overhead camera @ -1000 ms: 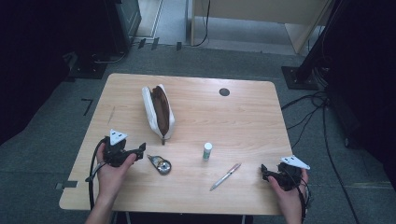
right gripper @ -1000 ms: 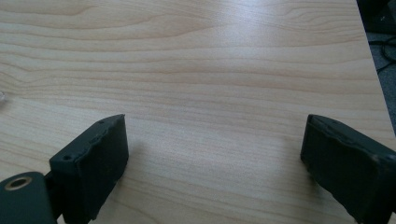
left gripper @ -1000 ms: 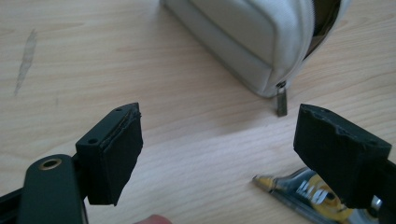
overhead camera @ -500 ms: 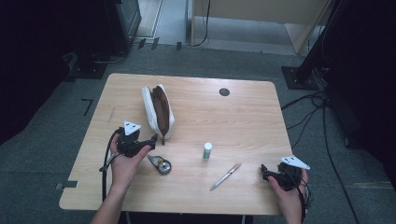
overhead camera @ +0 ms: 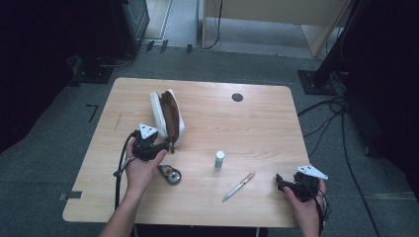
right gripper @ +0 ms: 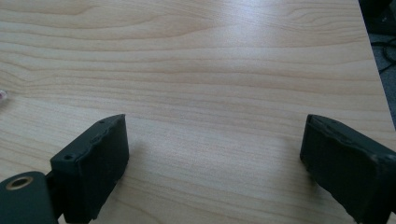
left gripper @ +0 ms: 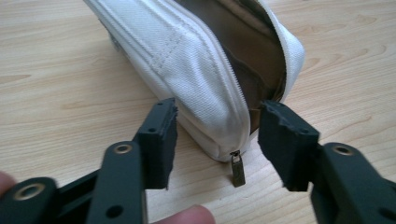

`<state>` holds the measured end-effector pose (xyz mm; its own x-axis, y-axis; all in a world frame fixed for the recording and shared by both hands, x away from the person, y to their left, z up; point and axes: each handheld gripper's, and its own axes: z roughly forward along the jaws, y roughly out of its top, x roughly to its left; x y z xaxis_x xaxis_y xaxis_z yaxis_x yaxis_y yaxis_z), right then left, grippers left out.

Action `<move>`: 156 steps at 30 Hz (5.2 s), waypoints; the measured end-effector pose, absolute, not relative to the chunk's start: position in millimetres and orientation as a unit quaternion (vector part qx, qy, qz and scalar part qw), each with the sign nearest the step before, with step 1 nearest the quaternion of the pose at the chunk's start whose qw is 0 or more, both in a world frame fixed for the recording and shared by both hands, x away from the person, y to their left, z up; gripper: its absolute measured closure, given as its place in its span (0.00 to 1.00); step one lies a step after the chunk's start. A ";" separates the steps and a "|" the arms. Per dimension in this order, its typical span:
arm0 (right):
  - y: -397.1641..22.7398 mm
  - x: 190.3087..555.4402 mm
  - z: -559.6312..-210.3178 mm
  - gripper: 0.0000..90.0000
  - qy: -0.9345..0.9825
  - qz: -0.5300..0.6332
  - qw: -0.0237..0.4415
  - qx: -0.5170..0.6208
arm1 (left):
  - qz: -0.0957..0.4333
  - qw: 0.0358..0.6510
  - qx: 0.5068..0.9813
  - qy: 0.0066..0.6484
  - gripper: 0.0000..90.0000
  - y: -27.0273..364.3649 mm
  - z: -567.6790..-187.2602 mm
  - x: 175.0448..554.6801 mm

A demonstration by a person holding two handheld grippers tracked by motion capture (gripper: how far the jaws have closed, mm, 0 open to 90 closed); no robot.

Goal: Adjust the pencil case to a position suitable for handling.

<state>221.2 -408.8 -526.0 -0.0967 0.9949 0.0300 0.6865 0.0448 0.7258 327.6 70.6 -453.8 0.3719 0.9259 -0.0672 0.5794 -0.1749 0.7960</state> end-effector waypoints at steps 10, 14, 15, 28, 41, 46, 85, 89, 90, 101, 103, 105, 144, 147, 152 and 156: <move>-408.7 221.1 -525.9 0.08 0.676 0.301 0.255 0.622 | 0.206 0.389 0.733 0.519 0.67 76.6 -457.9 328.3; -408.7 221.1 -525.9 0.08 0.676 0.301 0.256 0.622 | 0.206 0.389 0.729 0.524 0.61 77.2 -459.5 327.8; -408.7 221.1 -525.9 0.08 0.676 0.301 0.256 0.622 | 0.203 0.390 0.729 0.525 0.55 76.4 -459.4 327.9; -408.7 221.1 -525.9 0.08 0.676 0.301 0.256 0.622 | 0.202 0.392 0.719 0.537 0.50 70.6 -464.3 341.4; -408.7 221.1 -525.9 0.08 0.676 0.301 0.256 0.622 | 0.131 0.445 0.717 0.521 0.73 84.0 -465.3 346.0; -408.7 221.1 -525.9 0.08 0.676 0.301 0.256 0.622 | 0.101 0.459 0.726 0.501 0.77 80.7 -468.5 345.9; -408.3 220.9 -526.0 0.08 0.675 0.300 0.257 0.623 | 0.143 0.420 0.750 0.491 0.69 52.6 -461.4 357.4; -408.3 220.9 -526.0 0.08 0.675 0.300 0.257 0.623 | 0.145 0.421 0.744 0.498 0.76 53.6 -462.3 356.8; -408.3 220.9 -526.0 0.08 0.675 0.300 0.257 0.623 | 0.145 0.421 0.743 0.499 0.77 53.3 -462.2 357.0; -408.3 220.9 -526.0 0.08 0.675 0.300 0.257 0.623 | 0.104 0.446 0.757 0.466 0.85 43.3 -465.2 360.4; -408.3 220.9 -526.0 0.08 0.675 0.300 0.257 0.623 | 0.094 0.449 0.763 0.455 0.85 42.7 -465.7 360.3; -408.3 220.9 -526.0 0.08 0.675 0.300 0.257 0.623 | 0.089 0.450 0.771 0.442 0.86 42.0 -465.7 360.0; -408.6 218.7 -524.5 0.21 0.674 0.311 0.266 0.616 | 0.140 0.436 0.745 0.484 0.01 139.4 -470.3 301.0; -407.1 217.6 -522.7 0.22 0.675 0.313 0.264 0.613 | 0.146 0.430 0.740 0.496 0.01 151.9 -476.6 294.8; -400.8 215.3 -514.8 0.25 0.677 0.331 0.266 0.602 | 0.153 0.422 0.735 0.508 0.01 167.1 -483.0 286.3; -391.7 214.8 -504.3 0.29 0.684 0.350 0.261 0.585 | 0.158 0.415 0.735 0.513 0.01 176.1 -487.8 279.7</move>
